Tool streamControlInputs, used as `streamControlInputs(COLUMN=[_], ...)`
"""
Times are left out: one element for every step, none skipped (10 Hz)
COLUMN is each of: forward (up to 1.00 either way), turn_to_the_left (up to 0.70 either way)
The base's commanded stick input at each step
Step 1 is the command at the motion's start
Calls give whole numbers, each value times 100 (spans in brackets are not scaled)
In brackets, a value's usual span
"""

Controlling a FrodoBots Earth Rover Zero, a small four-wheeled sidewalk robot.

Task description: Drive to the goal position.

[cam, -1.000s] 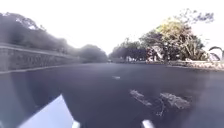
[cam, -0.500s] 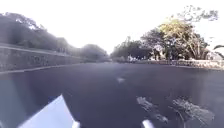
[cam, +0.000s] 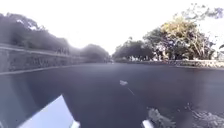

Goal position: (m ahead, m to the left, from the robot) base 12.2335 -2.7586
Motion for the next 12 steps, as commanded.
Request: streamControlInputs(forward=[85, 85, 85, 85, 85, 85, 85, 85, 85, 85, 85, 85], turn_to_the_left=[0, 0, 0, 0, 0, 0, 0, 0, 0, 0, 0, 0])
